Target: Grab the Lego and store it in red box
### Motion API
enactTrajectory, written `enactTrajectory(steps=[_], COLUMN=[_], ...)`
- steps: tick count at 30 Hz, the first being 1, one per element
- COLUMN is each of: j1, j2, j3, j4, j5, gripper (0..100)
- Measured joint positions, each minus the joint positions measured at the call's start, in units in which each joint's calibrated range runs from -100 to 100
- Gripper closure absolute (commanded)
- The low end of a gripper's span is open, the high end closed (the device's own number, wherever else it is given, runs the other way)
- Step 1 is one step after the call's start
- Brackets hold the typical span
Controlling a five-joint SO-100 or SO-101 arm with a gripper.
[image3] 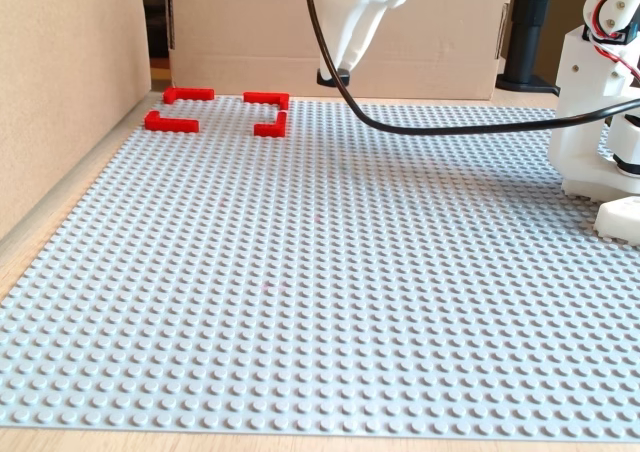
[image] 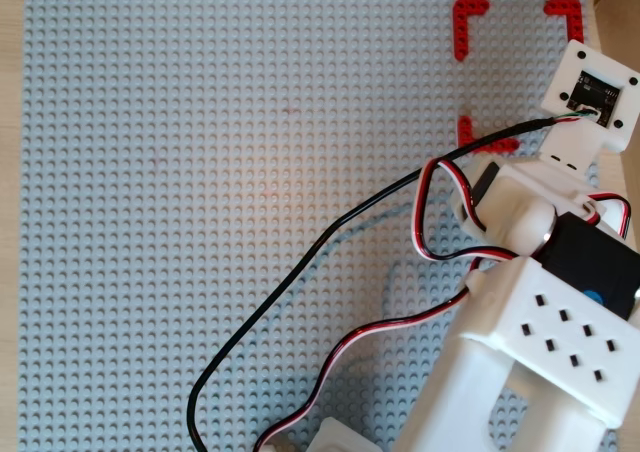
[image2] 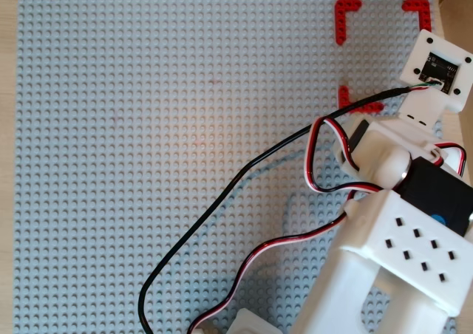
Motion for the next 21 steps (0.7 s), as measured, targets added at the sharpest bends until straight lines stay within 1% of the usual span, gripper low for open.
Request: enactTrajectory(steps=[3, 11, 16, 21], j1=[-0.4, -6.3, -8.7, -8.8], j2=[0.1, 0.1, 1.9, 9.5], j3=[-2.9, -7.2, -7.4, -9.0], j4=[0.3, 0.2, -3.8, -7.9], j5=[-0.2, -0.2, -0.5, -1.2], gripper=[96, 96, 96, 96])
